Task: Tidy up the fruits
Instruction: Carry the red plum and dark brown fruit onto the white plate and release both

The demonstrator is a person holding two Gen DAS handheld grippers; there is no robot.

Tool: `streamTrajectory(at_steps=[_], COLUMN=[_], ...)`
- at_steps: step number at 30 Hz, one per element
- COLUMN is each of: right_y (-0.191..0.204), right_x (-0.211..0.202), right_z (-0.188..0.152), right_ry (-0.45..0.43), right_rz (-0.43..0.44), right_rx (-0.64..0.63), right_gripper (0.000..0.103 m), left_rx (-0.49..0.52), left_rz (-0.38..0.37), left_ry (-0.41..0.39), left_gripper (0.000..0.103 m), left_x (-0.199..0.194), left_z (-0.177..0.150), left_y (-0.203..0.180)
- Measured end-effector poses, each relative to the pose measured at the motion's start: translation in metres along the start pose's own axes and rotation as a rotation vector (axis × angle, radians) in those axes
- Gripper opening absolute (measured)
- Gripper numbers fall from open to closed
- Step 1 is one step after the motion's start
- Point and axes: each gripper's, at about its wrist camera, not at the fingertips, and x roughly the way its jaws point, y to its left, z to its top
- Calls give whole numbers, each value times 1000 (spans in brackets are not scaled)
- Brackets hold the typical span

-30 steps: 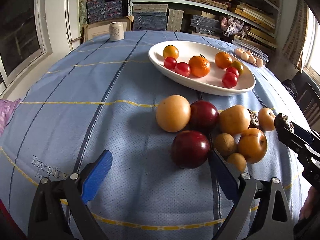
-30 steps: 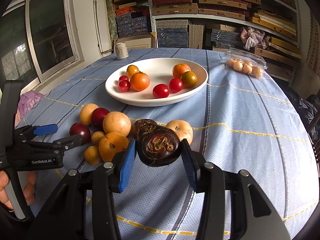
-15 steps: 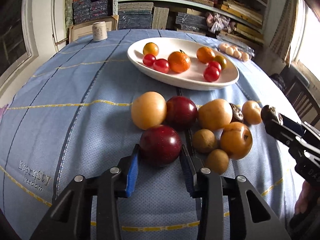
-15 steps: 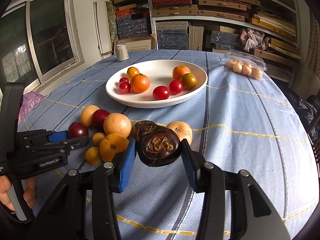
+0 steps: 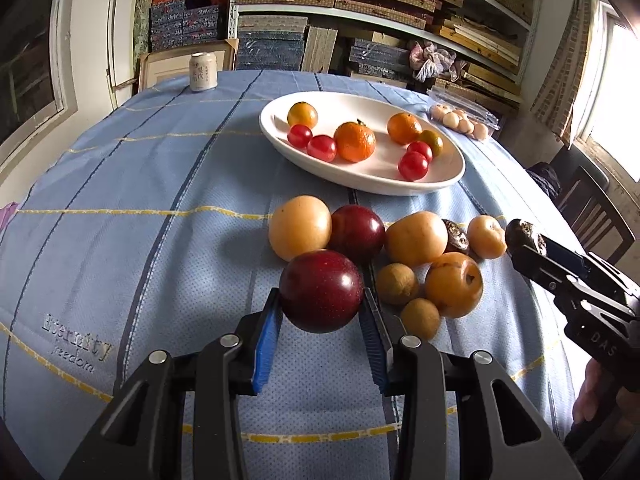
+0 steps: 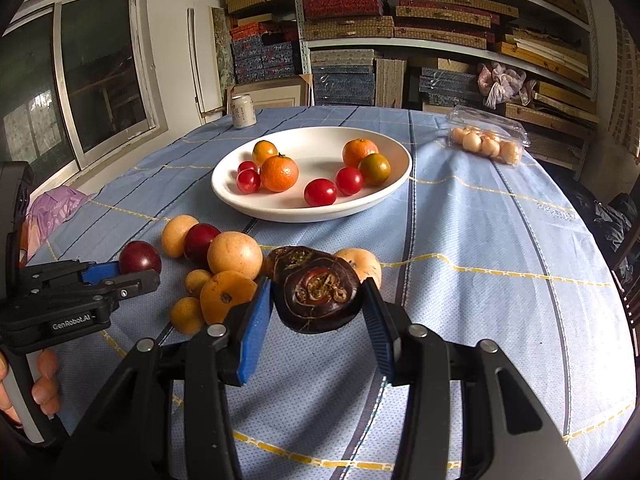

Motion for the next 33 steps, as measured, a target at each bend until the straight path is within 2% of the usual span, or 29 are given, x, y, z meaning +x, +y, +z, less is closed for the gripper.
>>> streamTrajectory(at_steps=[8, 13, 16, 20, 23, 27, 33], right_y=[1, -1, -2, -2, -3, -6, -13], right_x=[-3, -13, -8, 17, 40, 81, 130], right_z=[10, 52, 84, 126, 143, 155, 159], right_ry=[22, -9, -13, 0, 17, 56, 113], right_rz=[21, 20, 30, 46, 42, 34, 32], right_rx=[-9, -35, -52, -81, -97, -114, -113], right_gripper=[44, 44, 44, 44, 44, 44, 45], left_rx=[23, 39, 37, 46, 28, -3, -28], left_rz=[-16, -35, -60, -64, -66, -61, -66], left_ry=[-19, -42, -30, -23, -9, 29, 99], left_gripper=[39, 39, 39, 39, 39, 39, 39], left_x=[-10, -10, 2, 23, 45, 83, 134], left_z=[15, 49, 79, 124, 155, 185, 203], left_y=[-5, -8, -11, -18, -19, -15, -11])
